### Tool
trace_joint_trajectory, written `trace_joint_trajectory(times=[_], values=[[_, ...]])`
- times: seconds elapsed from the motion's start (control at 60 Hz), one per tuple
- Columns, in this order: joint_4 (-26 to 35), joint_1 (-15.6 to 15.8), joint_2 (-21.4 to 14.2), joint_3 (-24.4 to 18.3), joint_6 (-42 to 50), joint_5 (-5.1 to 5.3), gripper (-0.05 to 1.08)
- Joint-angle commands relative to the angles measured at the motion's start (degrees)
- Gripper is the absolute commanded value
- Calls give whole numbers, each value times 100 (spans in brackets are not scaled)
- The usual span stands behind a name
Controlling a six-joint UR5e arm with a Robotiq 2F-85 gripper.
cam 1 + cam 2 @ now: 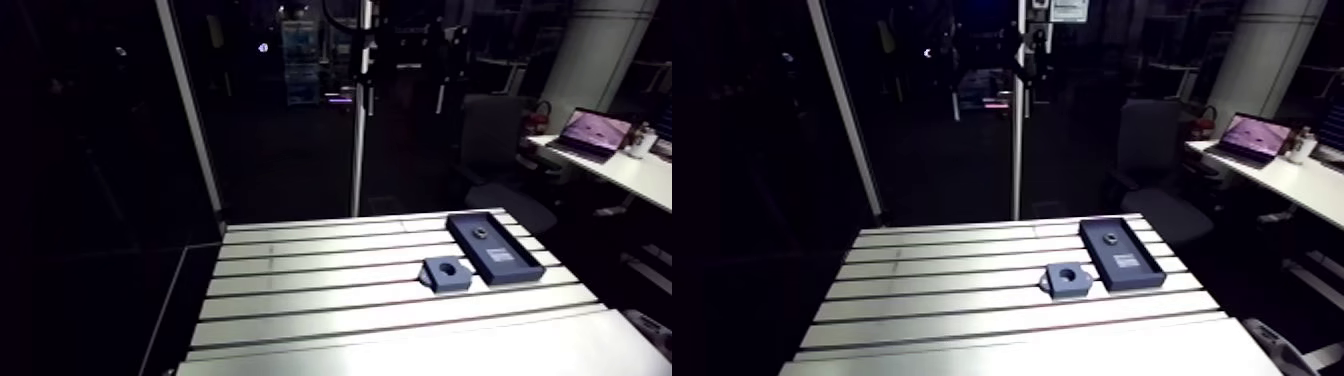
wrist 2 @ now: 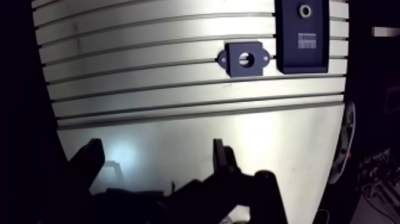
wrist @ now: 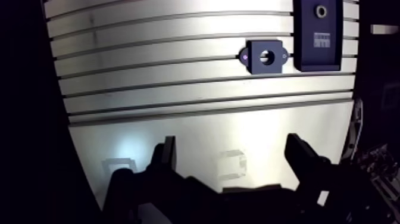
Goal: Pick up the bearing and press it into the housing until flush.
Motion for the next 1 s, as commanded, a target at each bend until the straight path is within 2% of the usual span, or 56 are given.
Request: trace_joint_trajectory(times=[0.017,0.167,0.283,0.517,0.55,0.583,0.6,0.617,0.667,0.7,1.0], values=[[-147,-270,243,-7,-718,-10,1],[-216,-544,401,-58,-1067,-8,1],[-445,-800,654,-96,-1451,-10,1],[-894,-966,1005,-121,-1904,-25,1],[-958,-975,1065,-145,-1975,-56,1],[-1066,-1000,1196,-246,-2077,-157,1],[-1066,-1000,1196,-246,-2077,-157,1],[-1088,-1010,1265,-298,-2098,-210,1],[-1106,-1019,1328,-358,-2109,-255,1],[-1118,-1044,1499,-505,-2111,-296,1],[-1152,-1107,2008,-934,-2118,-299,1]])
